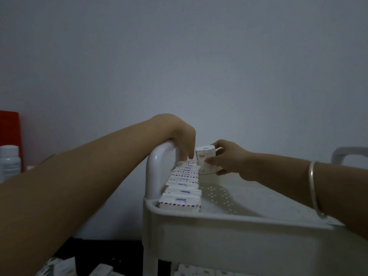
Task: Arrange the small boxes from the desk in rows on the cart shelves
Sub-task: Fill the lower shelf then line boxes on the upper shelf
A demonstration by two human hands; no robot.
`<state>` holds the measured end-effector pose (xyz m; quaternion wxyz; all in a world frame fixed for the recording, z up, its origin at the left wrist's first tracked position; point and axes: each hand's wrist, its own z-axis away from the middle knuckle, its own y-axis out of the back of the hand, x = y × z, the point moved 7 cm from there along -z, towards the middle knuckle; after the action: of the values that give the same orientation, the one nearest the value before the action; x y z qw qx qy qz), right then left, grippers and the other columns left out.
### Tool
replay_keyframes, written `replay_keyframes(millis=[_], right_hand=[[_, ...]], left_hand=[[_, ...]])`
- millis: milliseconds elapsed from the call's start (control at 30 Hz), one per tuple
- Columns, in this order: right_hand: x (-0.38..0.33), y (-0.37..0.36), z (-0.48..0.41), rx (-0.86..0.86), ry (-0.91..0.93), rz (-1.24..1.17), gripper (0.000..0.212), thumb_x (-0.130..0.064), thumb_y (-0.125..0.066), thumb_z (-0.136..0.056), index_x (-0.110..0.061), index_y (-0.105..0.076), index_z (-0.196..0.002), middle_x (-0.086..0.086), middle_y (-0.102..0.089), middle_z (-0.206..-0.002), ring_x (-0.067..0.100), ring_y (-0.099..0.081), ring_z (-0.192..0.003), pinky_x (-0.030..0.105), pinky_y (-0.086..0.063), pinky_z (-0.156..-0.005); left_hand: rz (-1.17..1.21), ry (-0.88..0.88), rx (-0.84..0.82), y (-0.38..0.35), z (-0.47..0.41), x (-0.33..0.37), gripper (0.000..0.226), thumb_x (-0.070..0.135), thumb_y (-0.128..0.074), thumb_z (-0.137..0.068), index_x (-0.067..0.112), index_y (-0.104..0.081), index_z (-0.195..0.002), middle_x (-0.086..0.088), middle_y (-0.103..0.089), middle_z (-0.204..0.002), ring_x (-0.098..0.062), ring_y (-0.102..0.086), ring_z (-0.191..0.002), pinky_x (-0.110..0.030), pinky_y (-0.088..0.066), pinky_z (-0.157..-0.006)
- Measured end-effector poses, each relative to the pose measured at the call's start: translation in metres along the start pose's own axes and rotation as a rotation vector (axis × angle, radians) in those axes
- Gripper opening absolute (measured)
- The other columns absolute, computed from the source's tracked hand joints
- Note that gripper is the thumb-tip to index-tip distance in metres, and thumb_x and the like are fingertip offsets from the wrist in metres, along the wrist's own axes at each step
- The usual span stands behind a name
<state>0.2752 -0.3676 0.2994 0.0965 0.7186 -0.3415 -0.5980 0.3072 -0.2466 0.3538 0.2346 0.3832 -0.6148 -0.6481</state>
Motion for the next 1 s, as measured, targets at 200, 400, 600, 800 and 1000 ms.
replay_keyframes(millis=[200, 400, 600, 800, 1000], right_hand=[[0.008, -0.01, -0.001, -0.047, -0.017, 0.012, 0.015, -0.012, -0.061, -0.093, -0.015, -0.049, -0.102, 0.014, -0.065, -0.113, 0.026, -0.067, -0.099, 0.039, -0.058, -0.084], [0.01, -0.016, 0.004, -0.113, -0.082, 0.014, 0.02, -0.015, -0.059, -0.095, -0.011, -0.059, -0.114, 0.017, -0.065, -0.113, 0.023, -0.065, -0.09, 0.031, -0.06, -0.074], [0.008, -0.03, 0.017, -0.35, -0.108, -0.007, 0.028, 0.002, -0.054, -0.093, -0.014, -0.055, -0.116, 0.009, -0.064, -0.116, 0.023, -0.064, -0.097, 0.034, -0.055, -0.086], [0.005, -0.031, 0.02, -0.388, -0.103, -0.1, 0.051, 0.017, -0.051, -0.087, -0.006, -0.044, -0.131, 0.006, -0.064, -0.11, 0.027, -0.068, -0.094, 0.042, -0.053, -0.095], [-0.009, -0.024, 0.022, -0.272, 0.004, 0.398, 0.066, 0.007, -0.045, -0.094, -0.014, -0.019, -0.151, 0.014, -0.045, -0.135, 0.023, -0.066, -0.078, 0.029, -0.058, -0.065]], left_hand=[[0.058, -0.025, 0.01, 0.003, 0.005, 0.006, 0.026, 0.012, -0.056, -0.091, 0.011, -0.071, -0.113, -0.004, -0.069, -0.117, -0.018, -0.056, -0.087, -0.028, -0.045, -0.072], [0.132, -0.07, -0.054, -0.002, 0.012, 0.008, 0.045, 0.003, -0.036, -0.095, 0.021, -0.073, -0.113, 0.004, -0.069, -0.117, -0.011, -0.057, -0.099, -0.016, -0.042, -0.077], [0.167, -0.069, 0.012, 0.001, 0.009, 0.005, 0.03, 0.012, -0.05, -0.095, 0.021, -0.075, -0.108, 0.003, -0.069, -0.118, -0.012, -0.059, -0.1, -0.021, -0.043, -0.076], [0.686, -0.04, 0.638, 0.034, 0.025, -0.02, 0.035, 0.005, -0.049, -0.088, 0.029, -0.074, -0.08, 0.006, -0.071, -0.106, -0.009, -0.061, -0.102, -0.022, -0.047, -0.088], [1.049, 0.152, 0.988, 0.001, 0.066, -0.066, 0.036, -0.001, -0.046, -0.089, 0.027, -0.069, -0.085, 0.008, -0.068, -0.097, -0.009, -0.061, -0.09, -0.02, -0.045, -0.08]])
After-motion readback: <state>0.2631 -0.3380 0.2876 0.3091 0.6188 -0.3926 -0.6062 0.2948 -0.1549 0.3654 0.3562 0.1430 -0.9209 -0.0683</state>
